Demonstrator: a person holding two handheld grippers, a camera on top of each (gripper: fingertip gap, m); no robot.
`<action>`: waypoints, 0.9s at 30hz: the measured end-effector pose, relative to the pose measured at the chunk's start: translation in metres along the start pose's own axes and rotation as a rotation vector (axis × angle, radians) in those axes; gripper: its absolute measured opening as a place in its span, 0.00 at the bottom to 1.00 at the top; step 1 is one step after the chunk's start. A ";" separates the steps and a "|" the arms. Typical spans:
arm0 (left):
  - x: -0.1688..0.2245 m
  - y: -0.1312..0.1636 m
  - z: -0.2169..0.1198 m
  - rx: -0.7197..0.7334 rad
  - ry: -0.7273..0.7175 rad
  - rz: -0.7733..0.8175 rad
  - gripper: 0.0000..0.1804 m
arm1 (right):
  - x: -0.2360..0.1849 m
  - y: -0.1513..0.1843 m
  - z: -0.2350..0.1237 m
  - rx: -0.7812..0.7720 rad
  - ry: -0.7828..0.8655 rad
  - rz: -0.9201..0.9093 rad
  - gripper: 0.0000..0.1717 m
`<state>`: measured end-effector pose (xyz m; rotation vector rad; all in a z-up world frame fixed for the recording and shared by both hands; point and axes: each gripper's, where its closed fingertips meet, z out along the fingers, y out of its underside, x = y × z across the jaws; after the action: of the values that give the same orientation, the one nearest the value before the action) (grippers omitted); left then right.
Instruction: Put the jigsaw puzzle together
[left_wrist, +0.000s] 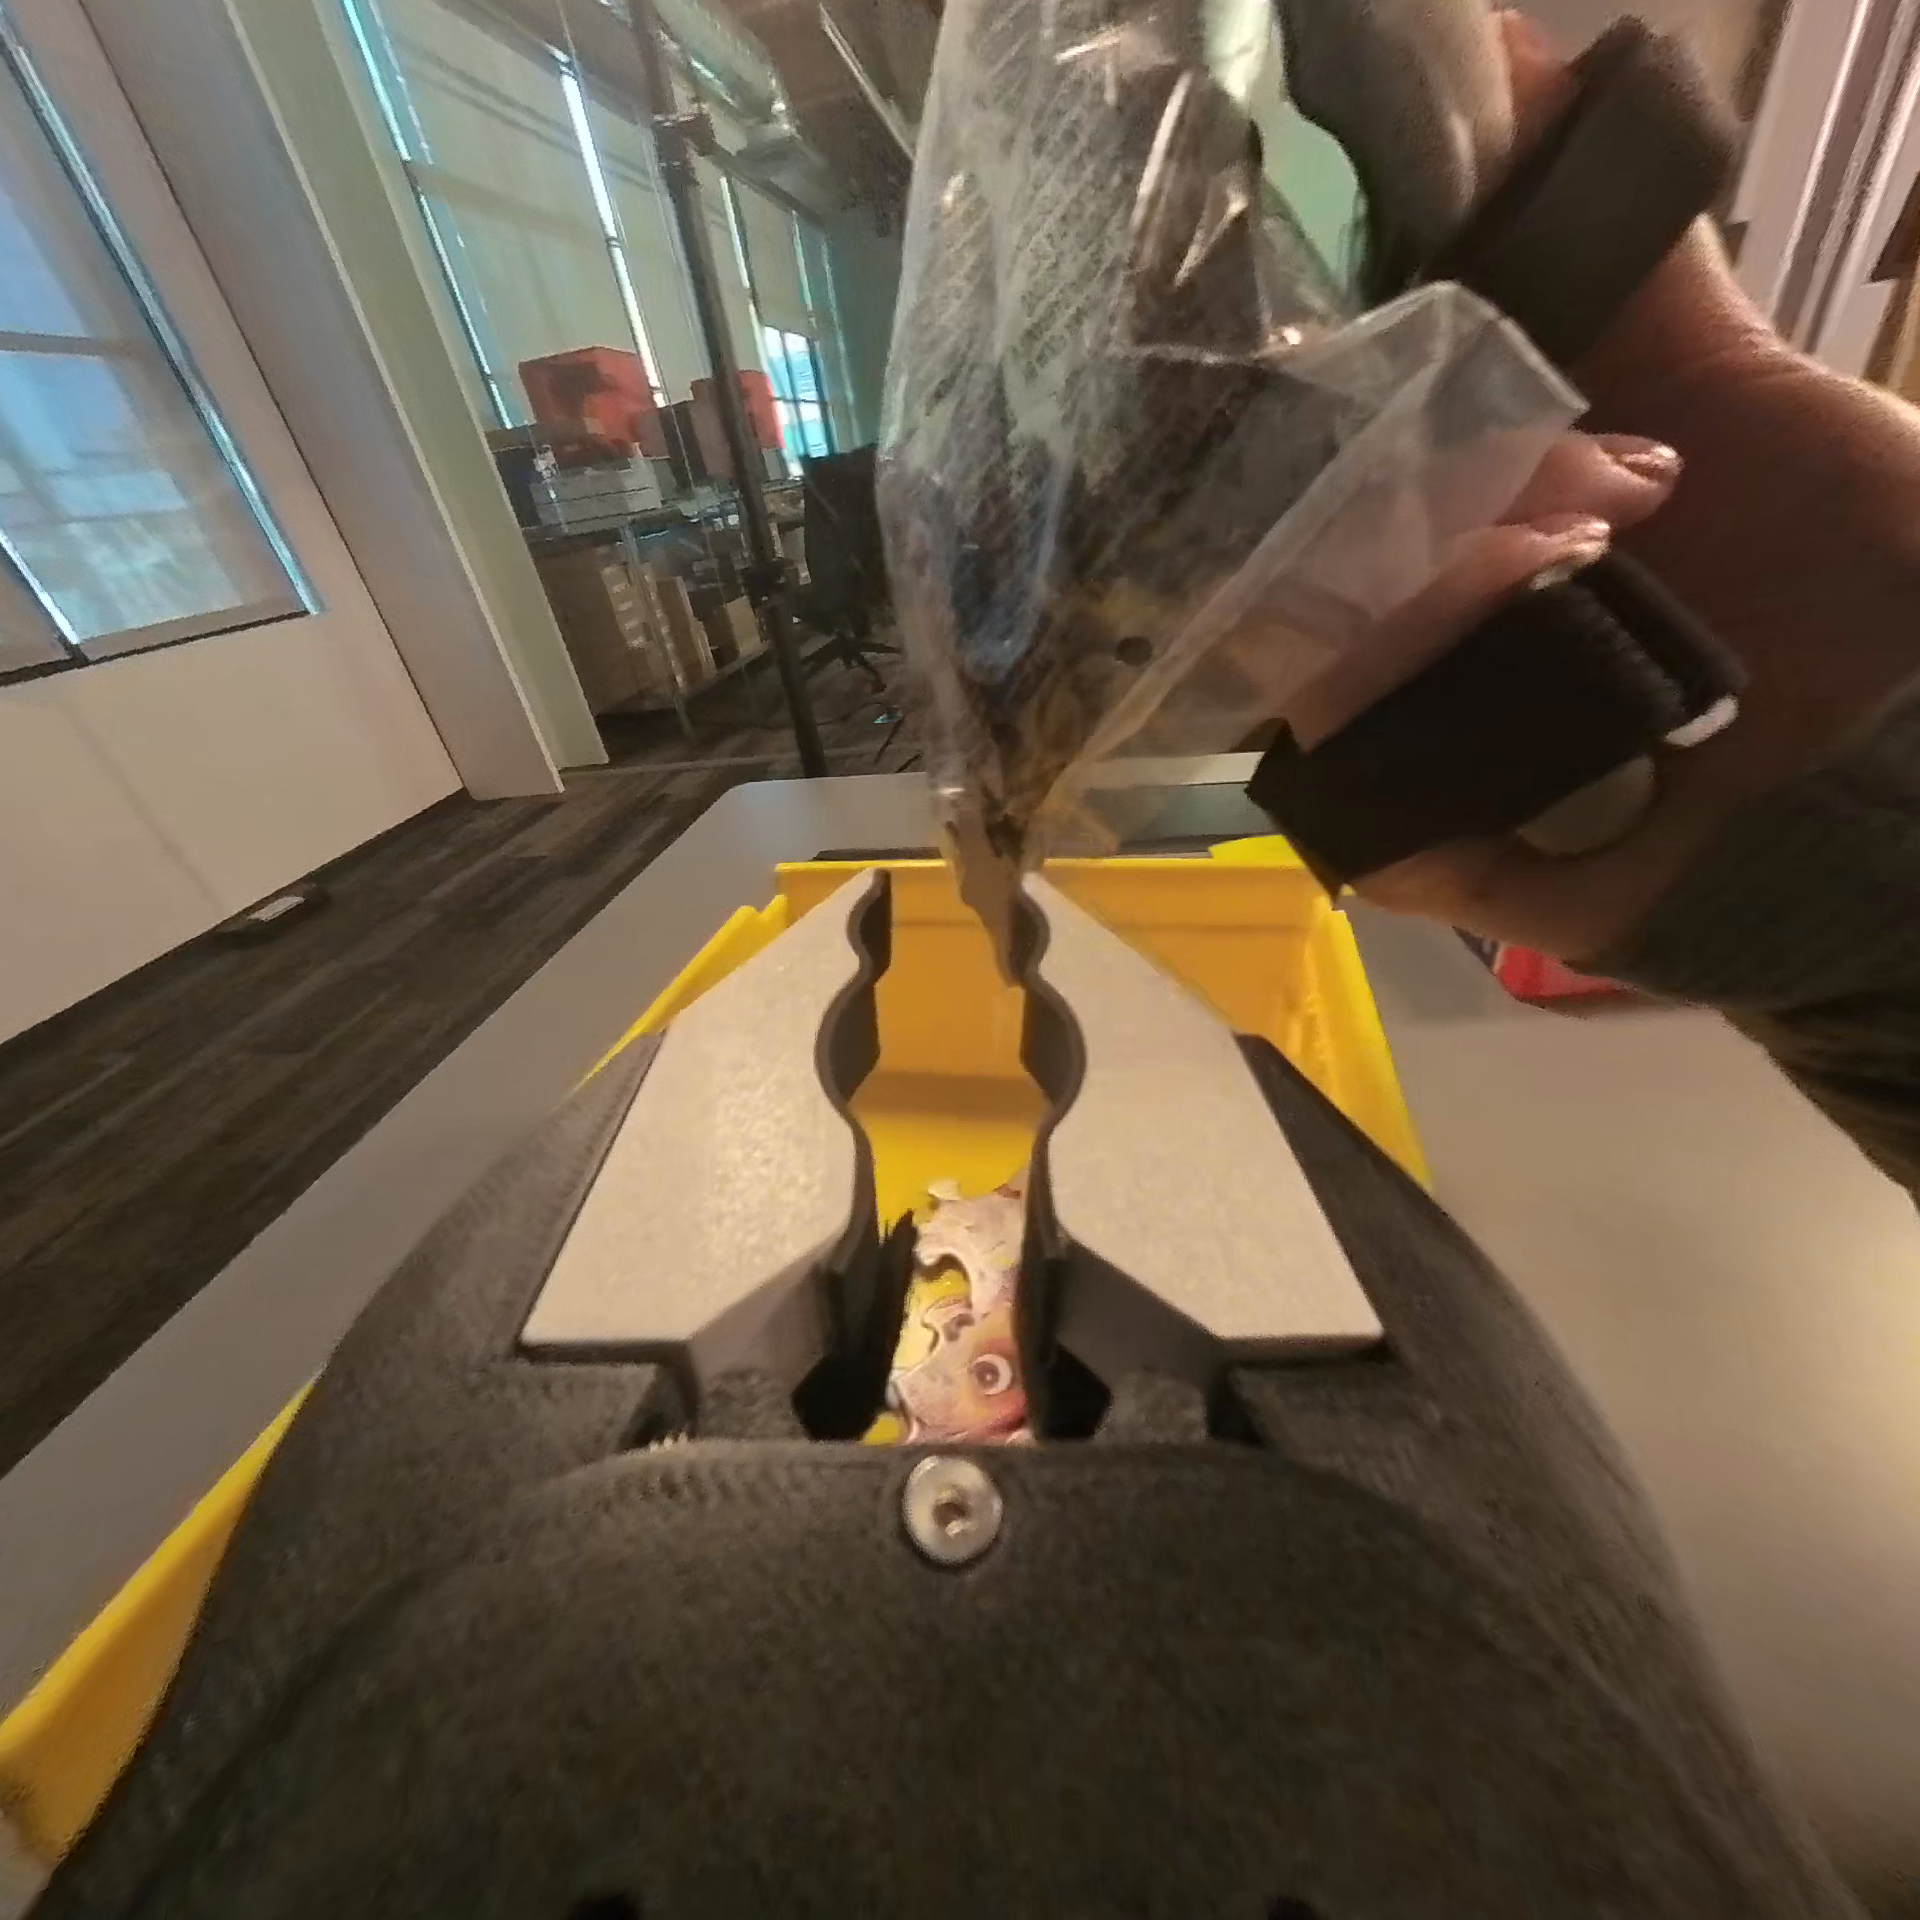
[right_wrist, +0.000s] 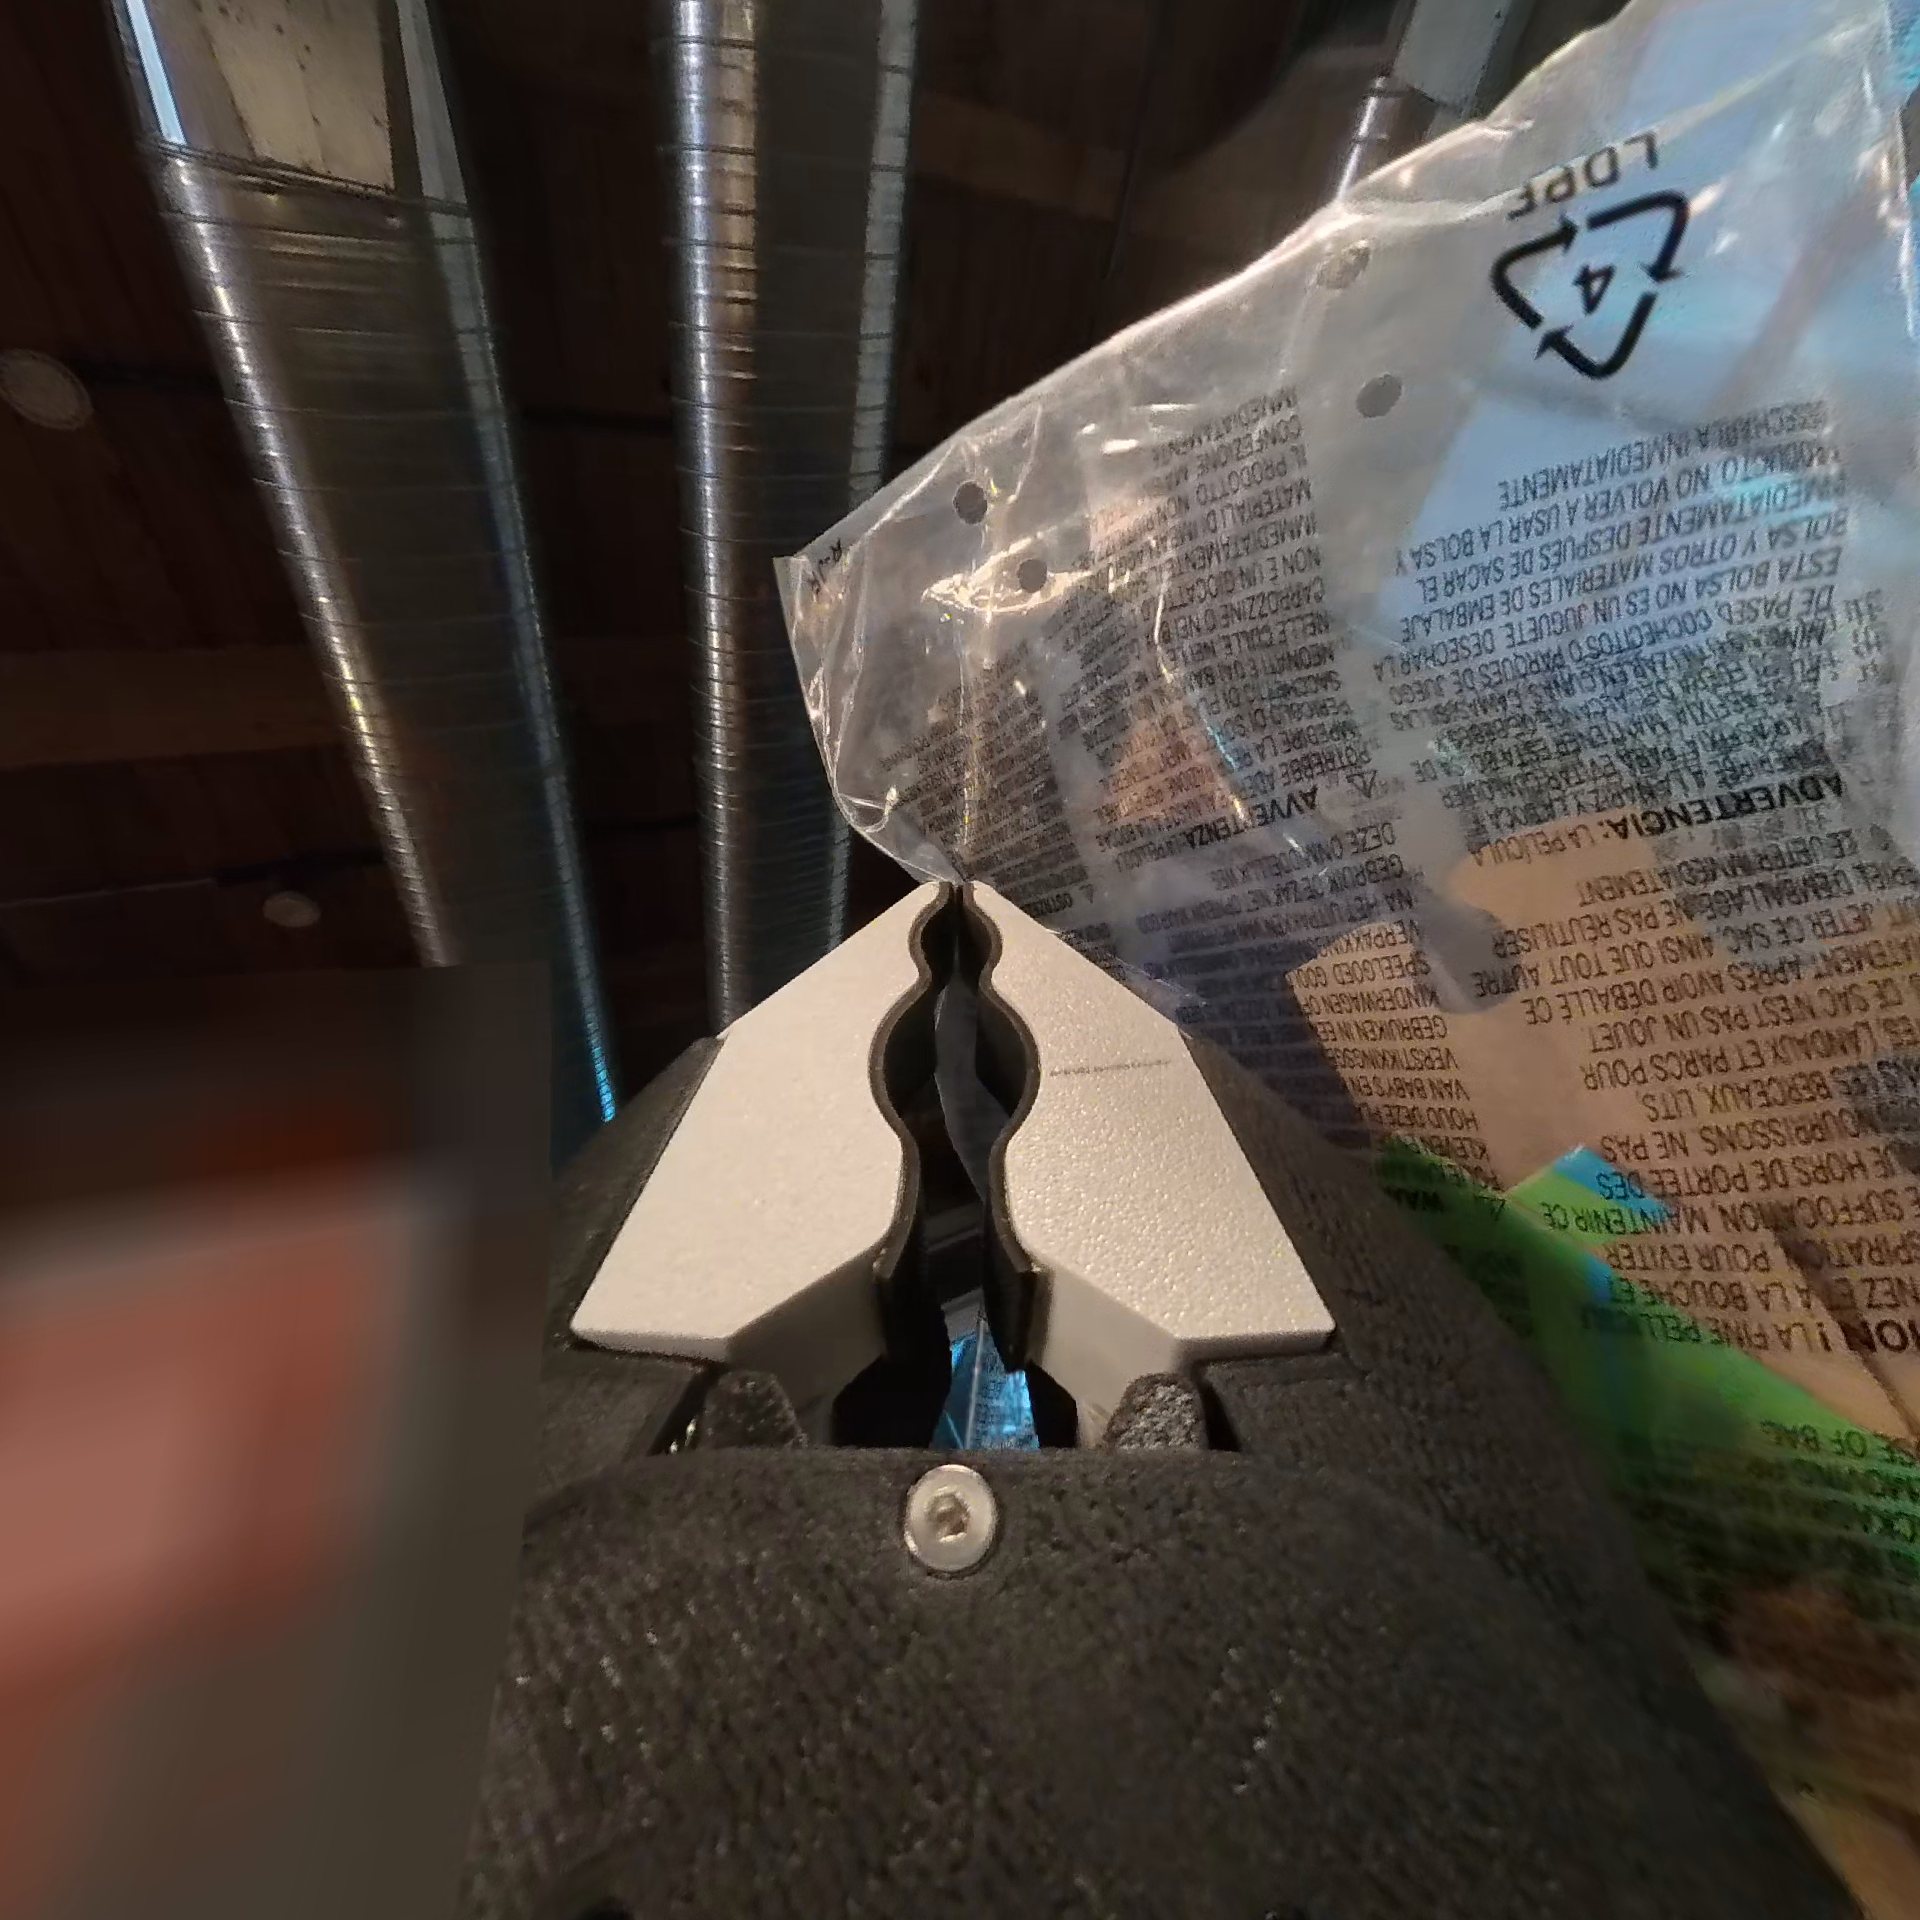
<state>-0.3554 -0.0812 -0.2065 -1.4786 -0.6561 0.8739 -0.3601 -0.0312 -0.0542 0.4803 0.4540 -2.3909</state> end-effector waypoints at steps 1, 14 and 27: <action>-0.004 0.000 0.000 -0.003 -0.017 -0.009 0.11 | 0.000 0.000 0.000 -0.002 -0.002 0.002 0.00; 0.003 -0.010 -0.008 0.048 0.028 -0.080 0.13 | 0.000 0.005 0.003 -0.012 -0.009 0.012 0.00; 0.005 0.003 -0.002 -0.003 0.033 -0.082 0.11 | 0.000 0.011 0.005 -0.023 -0.015 0.032 0.00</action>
<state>-0.3519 -0.0786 -0.2097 -1.4561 -0.6894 0.7845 -0.3540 -0.0418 -0.0521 0.4555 0.4634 -2.3548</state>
